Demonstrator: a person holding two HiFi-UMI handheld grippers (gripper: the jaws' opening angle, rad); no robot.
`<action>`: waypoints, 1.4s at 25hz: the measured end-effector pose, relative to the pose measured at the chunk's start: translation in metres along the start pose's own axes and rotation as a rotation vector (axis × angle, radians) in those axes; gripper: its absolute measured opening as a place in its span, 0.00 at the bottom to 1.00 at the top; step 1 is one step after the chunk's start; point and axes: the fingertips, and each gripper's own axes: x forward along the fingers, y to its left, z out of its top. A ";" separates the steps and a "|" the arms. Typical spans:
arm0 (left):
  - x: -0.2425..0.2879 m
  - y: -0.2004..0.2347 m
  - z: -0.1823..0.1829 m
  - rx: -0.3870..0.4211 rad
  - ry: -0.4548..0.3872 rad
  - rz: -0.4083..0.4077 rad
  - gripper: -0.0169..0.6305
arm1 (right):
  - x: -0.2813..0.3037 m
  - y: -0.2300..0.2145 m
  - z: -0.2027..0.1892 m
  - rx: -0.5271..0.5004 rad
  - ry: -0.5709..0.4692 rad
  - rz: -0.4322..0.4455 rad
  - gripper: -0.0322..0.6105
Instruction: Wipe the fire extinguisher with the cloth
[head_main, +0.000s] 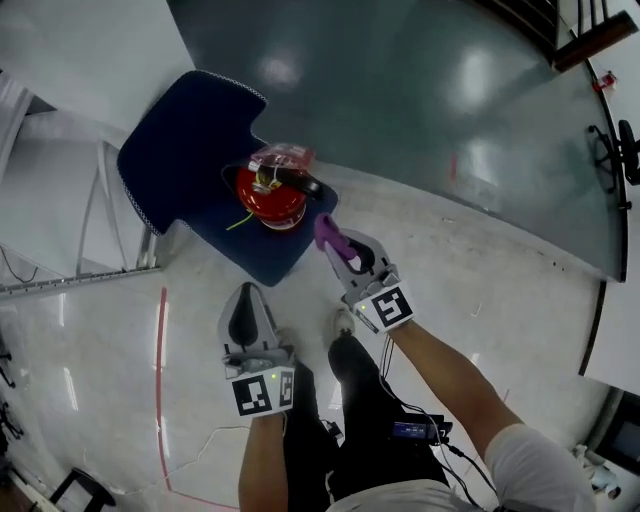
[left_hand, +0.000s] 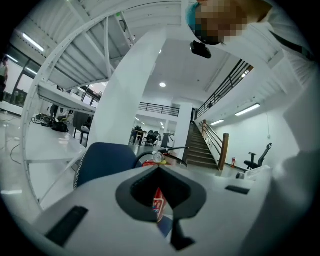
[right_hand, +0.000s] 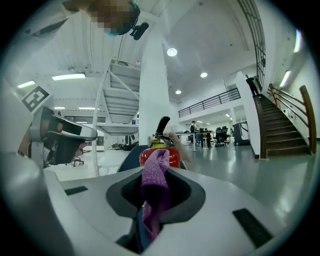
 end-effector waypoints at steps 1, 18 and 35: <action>0.001 0.000 -0.005 -0.005 0.000 0.002 0.03 | 0.005 -0.001 -0.004 -0.015 0.003 0.010 0.14; 0.001 0.009 -0.055 -0.084 0.023 0.055 0.03 | 0.055 0.018 -0.005 -0.153 -0.042 0.204 0.14; 0.014 0.013 -0.078 -0.108 0.024 0.081 0.03 | 0.067 0.057 -0.053 -0.379 -0.021 0.454 0.14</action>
